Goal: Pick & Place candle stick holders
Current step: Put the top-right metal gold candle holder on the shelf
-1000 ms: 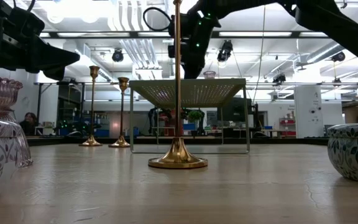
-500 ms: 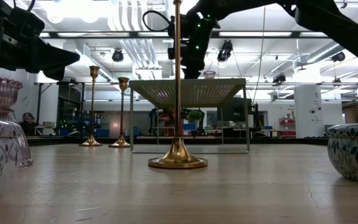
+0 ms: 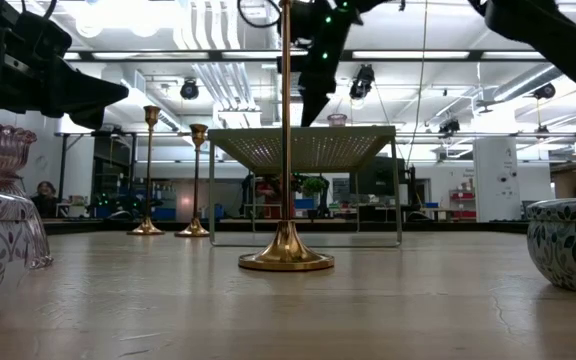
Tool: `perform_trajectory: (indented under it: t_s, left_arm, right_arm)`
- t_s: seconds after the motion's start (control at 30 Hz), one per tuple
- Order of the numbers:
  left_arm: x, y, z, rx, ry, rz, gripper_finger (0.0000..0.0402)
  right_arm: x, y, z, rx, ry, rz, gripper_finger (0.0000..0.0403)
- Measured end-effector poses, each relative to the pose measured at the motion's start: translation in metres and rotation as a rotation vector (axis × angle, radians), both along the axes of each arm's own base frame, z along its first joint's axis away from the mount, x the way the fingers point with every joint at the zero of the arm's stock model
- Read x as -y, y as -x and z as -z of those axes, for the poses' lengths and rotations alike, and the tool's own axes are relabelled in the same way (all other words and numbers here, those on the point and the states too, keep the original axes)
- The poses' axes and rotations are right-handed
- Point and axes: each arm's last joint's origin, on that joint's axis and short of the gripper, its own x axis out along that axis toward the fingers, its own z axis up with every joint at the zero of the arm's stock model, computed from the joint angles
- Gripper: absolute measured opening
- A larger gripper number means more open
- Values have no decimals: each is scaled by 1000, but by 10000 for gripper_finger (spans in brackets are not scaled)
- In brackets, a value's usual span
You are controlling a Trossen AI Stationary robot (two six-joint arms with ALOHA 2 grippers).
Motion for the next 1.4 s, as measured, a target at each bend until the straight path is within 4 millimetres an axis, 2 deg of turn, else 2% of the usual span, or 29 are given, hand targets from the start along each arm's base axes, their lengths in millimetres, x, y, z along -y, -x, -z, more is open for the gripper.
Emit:
perform_trajectory:
  t_s: [0.4,0.6,0.73,0.93,1.13,1.27,1.4]
  left_arm:
    - [0,0,0,0,0,0,19]
    - [0,0,0,0,0,0,19]
    - [0,0,0,0,0,0,19]
    - [0,0,0,0,0,0,19]
    - [0,0,0,0,0,0,19]
    - [0,0,0,0,0,0,19]
    - [0,0,0,0,0,0,19]
  right_arm:
    - [-50,37,-57,71,-47,37,364]
    - [-86,62,-83,144,-87,38,361]
    - [-113,81,-93,183,-111,14,336]
    - [-156,110,-91,256,-151,-36,277]
    - [-198,141,-78,370,-214,-113,203]
    - [-223,160,-61,426,-269,-174,159]
    - [-244,176,-35,443,-321,-228,120]
